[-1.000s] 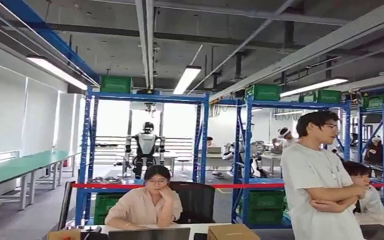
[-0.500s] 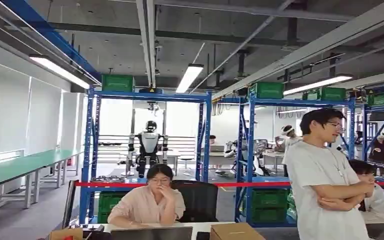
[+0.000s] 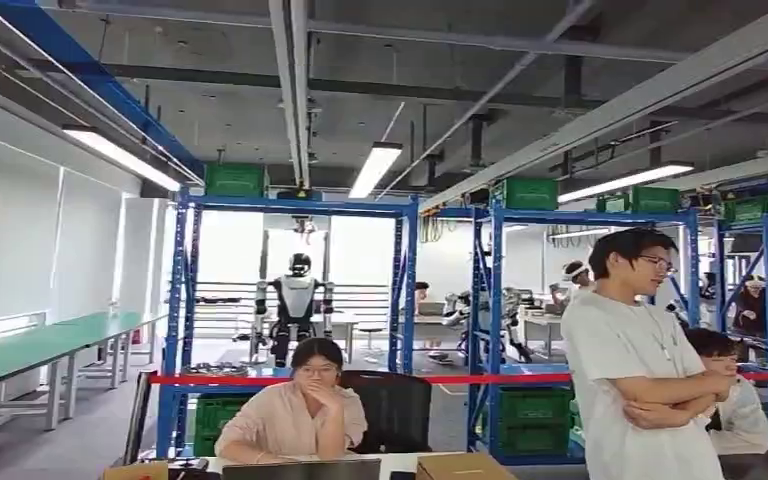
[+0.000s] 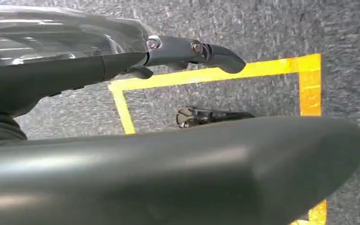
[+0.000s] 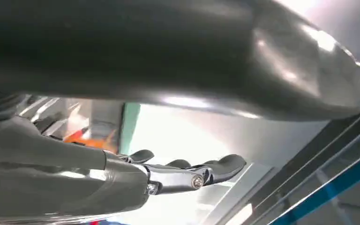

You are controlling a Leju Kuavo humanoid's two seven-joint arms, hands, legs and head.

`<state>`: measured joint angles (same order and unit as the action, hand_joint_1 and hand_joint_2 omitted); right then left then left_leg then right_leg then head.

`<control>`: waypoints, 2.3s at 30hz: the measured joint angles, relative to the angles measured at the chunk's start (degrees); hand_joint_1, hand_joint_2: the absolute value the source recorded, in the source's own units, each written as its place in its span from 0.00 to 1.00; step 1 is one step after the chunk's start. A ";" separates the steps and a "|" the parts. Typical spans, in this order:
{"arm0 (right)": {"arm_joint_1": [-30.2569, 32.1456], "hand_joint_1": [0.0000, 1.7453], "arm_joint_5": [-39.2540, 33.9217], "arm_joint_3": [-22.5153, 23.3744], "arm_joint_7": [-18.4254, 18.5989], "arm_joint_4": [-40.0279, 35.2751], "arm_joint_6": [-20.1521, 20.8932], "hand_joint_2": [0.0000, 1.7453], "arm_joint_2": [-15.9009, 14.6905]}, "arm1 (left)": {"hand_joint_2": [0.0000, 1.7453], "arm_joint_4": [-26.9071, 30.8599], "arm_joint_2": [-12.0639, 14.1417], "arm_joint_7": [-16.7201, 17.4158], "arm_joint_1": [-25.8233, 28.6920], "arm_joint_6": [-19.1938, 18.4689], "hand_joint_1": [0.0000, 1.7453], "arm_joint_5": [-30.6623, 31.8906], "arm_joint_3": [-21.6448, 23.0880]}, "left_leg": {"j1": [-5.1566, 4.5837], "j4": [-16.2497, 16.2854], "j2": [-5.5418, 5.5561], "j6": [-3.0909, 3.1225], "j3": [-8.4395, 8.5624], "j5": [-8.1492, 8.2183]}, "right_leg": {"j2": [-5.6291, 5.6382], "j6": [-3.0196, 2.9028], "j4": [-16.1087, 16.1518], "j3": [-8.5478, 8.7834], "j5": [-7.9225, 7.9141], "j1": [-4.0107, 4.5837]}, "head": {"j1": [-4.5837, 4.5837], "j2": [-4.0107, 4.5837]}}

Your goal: Take the parts from the cabinet and place them on the table.

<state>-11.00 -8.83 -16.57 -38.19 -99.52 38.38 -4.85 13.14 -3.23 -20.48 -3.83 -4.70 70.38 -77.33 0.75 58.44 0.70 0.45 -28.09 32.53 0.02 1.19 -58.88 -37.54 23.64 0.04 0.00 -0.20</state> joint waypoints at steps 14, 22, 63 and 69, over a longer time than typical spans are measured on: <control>13.33 0.00 1.70 5.75 -1.66 -2.73 3.72 0.00 2.97 | 0.00 0.00 -0.17 -0.07 0.11 0.35 0.00 -0.09 -1.73 | -0.74 -0.01 -0.85 1.21 -5.76 -5.74 | -0.06 -1.13 3.81 11.50 8.22 0.67 | -0.02 0.00; 19.45 0.00 2.45 11.70 -1.59 3.70 3.78 0.00 5.25 | 0.00 0.00 -0.28 0.57 0.36 0.48 0.00 0.07 -2.25 | 0.03 13.42 -0.67 -0.87 -9.71 5.85 | -0.83 -2.41 5.42 7.95 3.42 0.57 | -0.02 0.00; 8.70 0.00 22.67 29.18 11.70 81.95 -33.60 0.00 6.43 | 0.00 0.61 0.09 0.37 -0.09 0.87 0.00 2.62 -3.54 | 0.26 -1.61 -0.02 0.95 2.60 1.05 | 0.45 -0.05 0.10 0.98 0.65 0.48 | 0.04 0.00; 9.36 0.00 24.96 29.20 24.38 86.40 -38.47 0.00 6.95 | 0.00 0.61 0.04 1.05 -0.30 0.96 0.00 3.04 -3.47 | -0.12 -1.25 -1.30 2.18 -2.07 -2.94 | 0.23 1.50 -16.78 -1.76 13.66 -0.48 | 0.09 0.00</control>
<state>-1.64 16.13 12.63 -13.81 -13.12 -0.09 2.10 13.75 -3.19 -19.43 -4.13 -3.74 73.42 -80.80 0.63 57.19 -0.60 2.63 -30.16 29.60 0.25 2.69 -75.67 -39.29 37.30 -0.44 0.09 -0.20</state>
